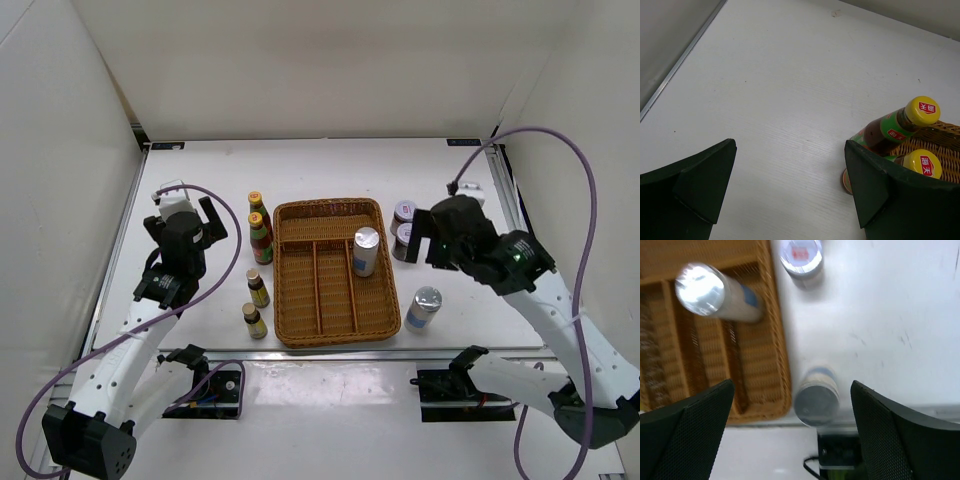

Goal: Organize the condiment bottles

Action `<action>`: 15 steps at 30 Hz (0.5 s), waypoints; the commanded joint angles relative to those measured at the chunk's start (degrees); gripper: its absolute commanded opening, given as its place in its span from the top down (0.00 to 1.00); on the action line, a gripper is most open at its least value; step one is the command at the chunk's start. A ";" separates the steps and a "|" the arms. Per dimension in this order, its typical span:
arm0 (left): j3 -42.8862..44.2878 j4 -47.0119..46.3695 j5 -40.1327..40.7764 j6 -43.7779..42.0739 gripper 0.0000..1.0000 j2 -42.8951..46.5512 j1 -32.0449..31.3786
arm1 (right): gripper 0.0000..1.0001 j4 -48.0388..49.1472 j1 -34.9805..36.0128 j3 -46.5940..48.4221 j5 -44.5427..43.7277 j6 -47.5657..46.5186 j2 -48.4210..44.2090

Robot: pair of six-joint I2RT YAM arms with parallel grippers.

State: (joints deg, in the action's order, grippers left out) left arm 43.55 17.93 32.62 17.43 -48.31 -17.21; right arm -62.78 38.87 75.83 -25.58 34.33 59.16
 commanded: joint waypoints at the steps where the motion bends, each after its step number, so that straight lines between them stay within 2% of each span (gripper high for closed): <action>1: -0.31 -0.62 1.13 -0.29 0.00 0.77 -0.10 | 0.00 -6.73 -0.11 -5.51 0.45 7.67 0.27; 4: -0.31 -0.62 1.13 -0.29 0.00 0.77 -0.10 | 0.00 -10.07 -0.11 -8.15 1.14 12.24 -0.26; 15: -0.31 -0.62 1.13 -0.29 0.00 1.29 -0.10 | 0.01 -7.36 -0.64 -19.05 9.93 17.70 0.87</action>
State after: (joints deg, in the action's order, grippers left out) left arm 43.55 17.93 32.62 17.43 -48.18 -17.21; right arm -71.18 38.59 58.96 -19.18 48.49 59.37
